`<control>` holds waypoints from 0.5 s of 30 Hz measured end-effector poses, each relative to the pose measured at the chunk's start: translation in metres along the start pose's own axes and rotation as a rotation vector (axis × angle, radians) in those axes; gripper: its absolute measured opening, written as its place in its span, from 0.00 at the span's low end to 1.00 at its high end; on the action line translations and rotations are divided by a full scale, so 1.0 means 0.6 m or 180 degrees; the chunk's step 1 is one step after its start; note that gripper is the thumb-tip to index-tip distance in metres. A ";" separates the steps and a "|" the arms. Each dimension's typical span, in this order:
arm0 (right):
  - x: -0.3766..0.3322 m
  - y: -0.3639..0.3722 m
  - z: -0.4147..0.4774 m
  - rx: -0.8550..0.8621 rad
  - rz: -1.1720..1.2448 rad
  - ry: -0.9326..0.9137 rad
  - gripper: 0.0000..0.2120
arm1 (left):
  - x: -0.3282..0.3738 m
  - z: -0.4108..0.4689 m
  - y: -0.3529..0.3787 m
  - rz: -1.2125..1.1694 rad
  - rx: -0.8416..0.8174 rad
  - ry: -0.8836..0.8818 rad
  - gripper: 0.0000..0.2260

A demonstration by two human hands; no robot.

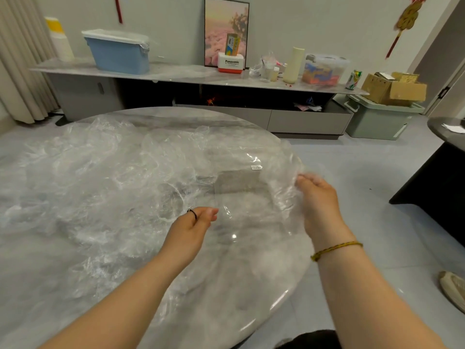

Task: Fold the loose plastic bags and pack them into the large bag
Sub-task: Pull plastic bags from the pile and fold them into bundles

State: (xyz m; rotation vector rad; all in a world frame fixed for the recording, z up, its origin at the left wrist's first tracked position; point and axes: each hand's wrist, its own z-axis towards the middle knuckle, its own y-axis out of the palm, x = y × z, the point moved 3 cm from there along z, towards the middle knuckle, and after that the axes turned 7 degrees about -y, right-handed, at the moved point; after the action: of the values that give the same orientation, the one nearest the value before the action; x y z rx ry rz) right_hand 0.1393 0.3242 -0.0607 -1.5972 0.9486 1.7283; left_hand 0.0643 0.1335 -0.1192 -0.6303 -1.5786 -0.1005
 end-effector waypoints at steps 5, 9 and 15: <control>0.001 -0.005 0.091 -0.0214 -0.0206 0.0477 0.09 | 0.007 0.064 0.039 0.0828 -0.0437 0.0049 0.15; 0.033 0.005 0.130 -0.0603 -0.0388 0.0929 0.06 | -0.017 0.101 0.068 0.1720 -0.0899 0.0056 0.11; 0.088 -0.008 0.107 -0.0881 -0.0729 0.1390 0.06 | -0.045 0.111 0.076 0.2506 -0.0855 0.0735 0.07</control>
State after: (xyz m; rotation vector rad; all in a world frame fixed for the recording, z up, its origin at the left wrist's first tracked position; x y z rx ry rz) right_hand 0.1013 0.3771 -0.1122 -2.2309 0.6990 1.4256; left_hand 0.0245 0.1917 -0.1672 -1.3585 -1.0140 0.2019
